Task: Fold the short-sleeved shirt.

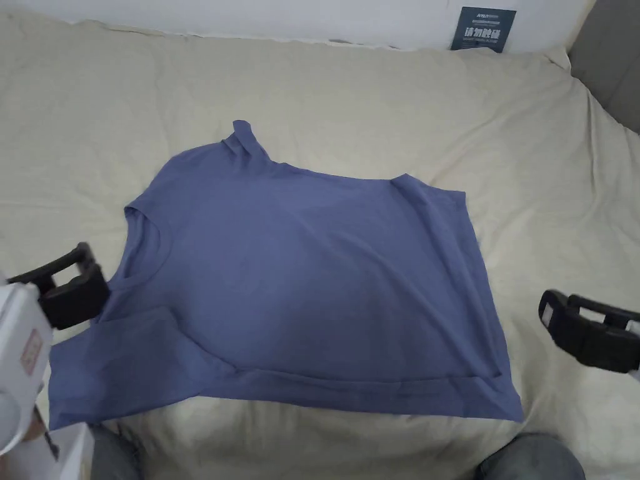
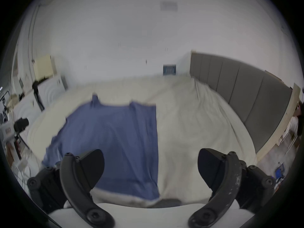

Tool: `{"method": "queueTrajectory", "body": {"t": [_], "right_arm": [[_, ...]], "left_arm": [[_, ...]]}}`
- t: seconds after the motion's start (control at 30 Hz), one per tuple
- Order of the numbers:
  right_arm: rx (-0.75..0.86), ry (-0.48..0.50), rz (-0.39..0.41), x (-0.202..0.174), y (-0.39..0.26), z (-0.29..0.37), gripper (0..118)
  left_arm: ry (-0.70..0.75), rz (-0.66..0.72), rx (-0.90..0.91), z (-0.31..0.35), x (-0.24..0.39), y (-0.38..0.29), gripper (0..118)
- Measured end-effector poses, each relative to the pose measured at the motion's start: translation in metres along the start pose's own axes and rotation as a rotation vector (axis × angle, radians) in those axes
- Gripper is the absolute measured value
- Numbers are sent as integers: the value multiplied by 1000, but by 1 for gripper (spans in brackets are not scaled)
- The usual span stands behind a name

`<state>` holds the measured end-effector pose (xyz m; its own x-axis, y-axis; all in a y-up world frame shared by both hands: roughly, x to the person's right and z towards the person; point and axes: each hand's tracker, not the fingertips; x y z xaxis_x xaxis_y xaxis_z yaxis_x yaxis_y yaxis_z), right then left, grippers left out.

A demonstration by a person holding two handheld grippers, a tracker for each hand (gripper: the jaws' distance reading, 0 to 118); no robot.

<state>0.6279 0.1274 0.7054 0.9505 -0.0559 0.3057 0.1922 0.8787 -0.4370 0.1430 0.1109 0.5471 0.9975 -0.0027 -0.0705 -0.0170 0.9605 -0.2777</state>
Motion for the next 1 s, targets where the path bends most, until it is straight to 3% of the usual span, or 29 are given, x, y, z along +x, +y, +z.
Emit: {"method": "queueTrajectory", "body": {"t": [0.13, 0.2, 0.23, 0.3, 0.37, 0.4, 0.47, 0.67, 0.73, 0.8, 0.87, 0.9, 1.0], "right_arm": [[129, 1, -10, -20, 7, 4, 118], [154, 8, -20, -28, 6, 5, 117], [156, 14, -23, -25, 4, 0, 109], [167, 21, -32, -29, 2, 1, 70], [165, 16, -45, -32, 0, -2, 16], [168, 15, -50, -32, -1, -3, 4], [163, 15, -57, -32, -2, -2, 1], [139, 21, -66, -31, -1, -2, 1], [131, 23, -68, -29, 0, -3, 1], [120, 20, -70, -29, -2, -7, 1], [111, 17, -75, -28, -4, -10, 1], [104, 16, -78, -29, -6, -10, 1], [77, 14, -84, -28, -11, -16, 1]], "left_arm": [[-52, -77, 51, 2, 23, 2, 118], [-78, -63, 43, 3, 30, 1, 101], [-86, -58, 39, 4, 32, 1, 88], [-99, -55, 25, 4, 35, 0, 48], [-104, -60, 18, 5, 38, -3, 10], [-107, -66, 14, 5, 38, -4, 1], [-118, -79, -4, 6, 37, -4, 0], [-100, -62, -164, -2, 16, 9, 0], [-85, -39, -260, -13, 2, 14, 7], [-73, -15, -397, -27, -16, 14, 48], [-55, 6, -475, -40, -31, 5, 98], [-70, 20, -504, -45, -39, -2, 115], [-110, 68, -592, -53, -55, -26, 117]]}}
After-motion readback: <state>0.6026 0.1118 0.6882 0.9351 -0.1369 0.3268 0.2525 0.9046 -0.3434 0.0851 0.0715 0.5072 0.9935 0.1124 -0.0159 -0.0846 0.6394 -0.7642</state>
